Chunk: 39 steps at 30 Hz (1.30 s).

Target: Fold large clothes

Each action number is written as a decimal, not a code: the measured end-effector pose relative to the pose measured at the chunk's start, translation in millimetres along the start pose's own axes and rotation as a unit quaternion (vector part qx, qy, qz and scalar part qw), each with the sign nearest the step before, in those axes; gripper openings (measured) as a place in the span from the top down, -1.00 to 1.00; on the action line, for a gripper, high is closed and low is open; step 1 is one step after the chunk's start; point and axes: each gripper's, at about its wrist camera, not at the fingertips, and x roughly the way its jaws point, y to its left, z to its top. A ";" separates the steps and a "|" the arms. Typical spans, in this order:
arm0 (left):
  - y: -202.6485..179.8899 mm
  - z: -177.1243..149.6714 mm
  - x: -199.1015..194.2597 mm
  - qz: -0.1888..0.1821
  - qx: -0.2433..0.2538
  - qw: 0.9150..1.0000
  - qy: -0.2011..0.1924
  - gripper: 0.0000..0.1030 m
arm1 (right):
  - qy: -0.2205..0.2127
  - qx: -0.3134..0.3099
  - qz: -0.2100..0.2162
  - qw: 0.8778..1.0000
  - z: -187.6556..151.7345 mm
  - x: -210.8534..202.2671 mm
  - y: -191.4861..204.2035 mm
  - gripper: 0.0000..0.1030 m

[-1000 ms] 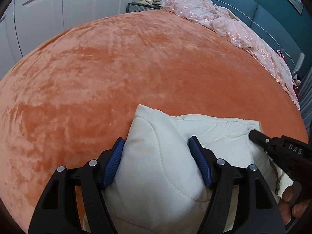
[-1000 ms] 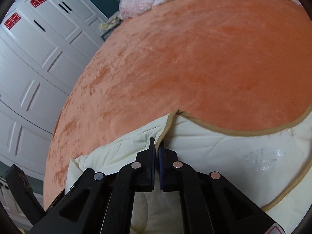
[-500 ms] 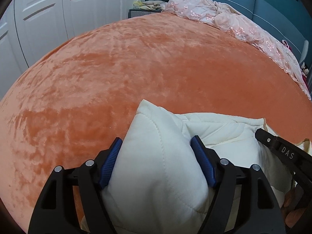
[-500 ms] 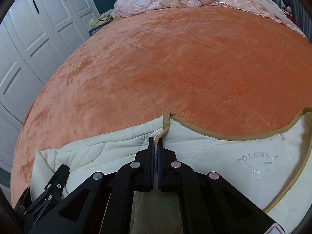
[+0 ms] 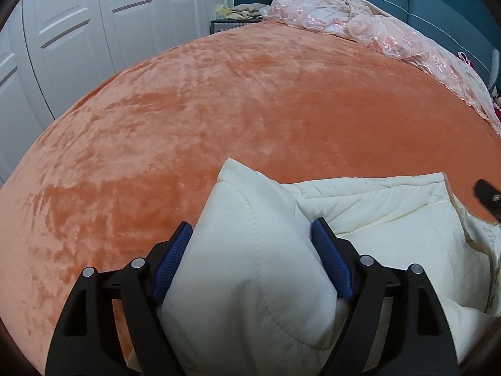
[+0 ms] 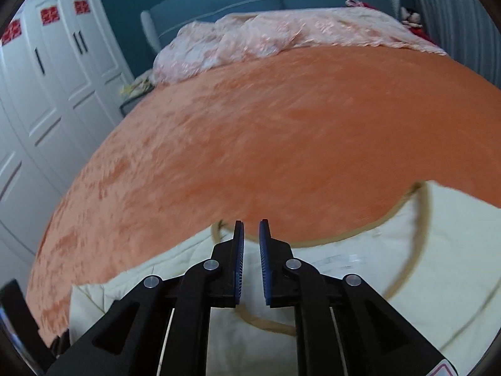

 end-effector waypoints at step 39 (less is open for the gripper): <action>-299.5 -24.4 -50.3 -0.202 0.216 0.951 0.093 0.95 | 0.088 0.062 -0.106 0.988 5.1 -61.3 -271.3 0.87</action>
